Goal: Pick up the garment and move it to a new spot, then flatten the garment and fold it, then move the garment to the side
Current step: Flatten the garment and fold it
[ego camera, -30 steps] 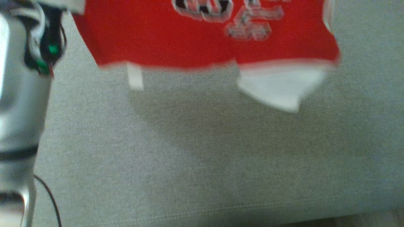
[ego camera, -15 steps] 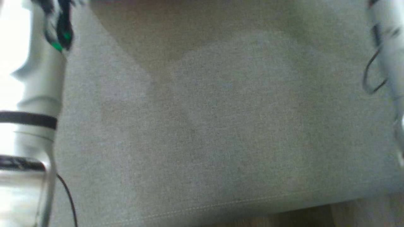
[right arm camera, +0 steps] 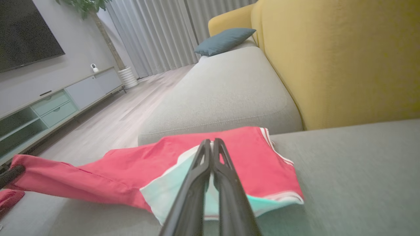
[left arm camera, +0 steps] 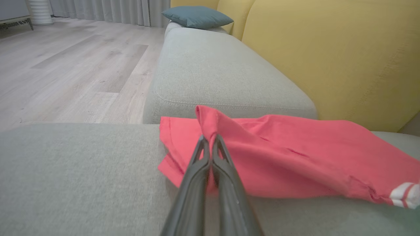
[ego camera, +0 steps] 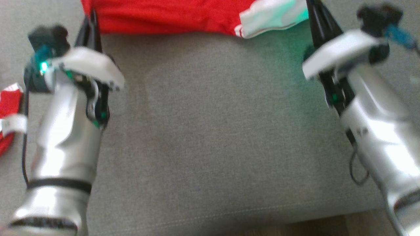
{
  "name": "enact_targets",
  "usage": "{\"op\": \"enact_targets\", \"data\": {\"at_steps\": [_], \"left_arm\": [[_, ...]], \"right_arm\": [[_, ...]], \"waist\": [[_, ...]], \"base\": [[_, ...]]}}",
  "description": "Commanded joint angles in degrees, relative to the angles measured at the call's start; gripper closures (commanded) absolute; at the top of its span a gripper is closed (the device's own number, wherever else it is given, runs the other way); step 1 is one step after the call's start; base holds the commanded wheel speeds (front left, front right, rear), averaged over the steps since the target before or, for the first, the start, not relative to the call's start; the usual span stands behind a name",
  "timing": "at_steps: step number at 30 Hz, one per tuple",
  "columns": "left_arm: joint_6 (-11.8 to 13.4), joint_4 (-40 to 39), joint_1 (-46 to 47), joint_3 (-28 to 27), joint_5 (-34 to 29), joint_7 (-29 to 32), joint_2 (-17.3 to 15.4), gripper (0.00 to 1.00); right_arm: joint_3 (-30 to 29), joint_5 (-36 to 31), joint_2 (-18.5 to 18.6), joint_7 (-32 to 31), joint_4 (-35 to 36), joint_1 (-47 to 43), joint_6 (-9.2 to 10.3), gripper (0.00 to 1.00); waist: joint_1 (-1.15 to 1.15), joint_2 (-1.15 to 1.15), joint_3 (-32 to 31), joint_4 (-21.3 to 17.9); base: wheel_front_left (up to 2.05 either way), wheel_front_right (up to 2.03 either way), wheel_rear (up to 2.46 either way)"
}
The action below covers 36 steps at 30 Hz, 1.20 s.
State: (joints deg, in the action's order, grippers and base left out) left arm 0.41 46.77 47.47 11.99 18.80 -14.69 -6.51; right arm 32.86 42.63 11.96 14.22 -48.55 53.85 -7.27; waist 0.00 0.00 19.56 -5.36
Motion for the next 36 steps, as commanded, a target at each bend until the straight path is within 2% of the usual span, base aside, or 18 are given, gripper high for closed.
{"op": "enact_targets", "data": {"at_steps": [1,7,13,17,23,29,33,36], "left_arm": [[-0.3,-2.5,-0.7,-2.0,-0.5,-0.3,-1.6,1.0],[-2.9,-12.2,-14.8,-5.0,-1.6,-0.3,-1.8,1.0],[-3.5,-21.2,-28.8,-6.5,-2.5,-0.3,-2.3,1.0],[-3.0,-25.9,-37.1,-6.8,-1.5,1.7,-3.0,1.0],[-0.3,-38.8,-47.6,-7.5,-1.0,8.1,-4.6,1.0],[1.8,-50.4,-54.5,-7.2,-0.9,15.1,-5.6,1.0],[1.6,-52.7,-55.2,-6.8,-0.6,17.0,-6.2,1.0],[1.1,-53.0,-53.8,-6.1,0.0,18.9,-6.3,1.0]], "right_arm": [[-0.1,0.2,0.9,0.7,2.7,-2.0,-0.22,1.0],[-5.4,-2.4,4.5,0.8,16.0,-19.6,-0.22,1.0],[-13.1,-5.3,5.2,-2.2,28.2,-37.9,-0.22,1.0],[-20.8,-8.9,3.0,-9.1,39.0,-49.8,-0.22,1.0],[-28.9,-15.4,-3.5,-22.6,58.1,-64.7,-0.22,1.0],[-31.9,-19.0,-6.5,-31.7,70.0,-70.9,-0.22,1.0],[-32.0,-20.2,-5.9,-33.7,71.4,-69.7,-0.22,1.0],[-31.4,-20.3,-3.8,-34.3,69.7,-65.4,-0.22,1.0]], "waist": [[0.0,0.0,-1.3,0.2],[0.0,0.0,-6.1,0.1],[0.0,0.0,-10.2,0.4],[0.0,0.0,-12.4,0.4],[0.0,0.0,-14.4,0.9],[0.0,0.0,-14.8,1.1],[0.0,0.0,-13.8,1.3],[0.0,0.0,-12.3,1.6]], "base": [[0.0,0.0,0.0],[0.0,0.0,0.0],[0.0,0.0,0.0],[0.0,0.0,0.0],[0.0,0.0,0.0],[0.0,0.0,0.0],[0.0,0.0,0.0],[0.0,0.0,0.0]]}}
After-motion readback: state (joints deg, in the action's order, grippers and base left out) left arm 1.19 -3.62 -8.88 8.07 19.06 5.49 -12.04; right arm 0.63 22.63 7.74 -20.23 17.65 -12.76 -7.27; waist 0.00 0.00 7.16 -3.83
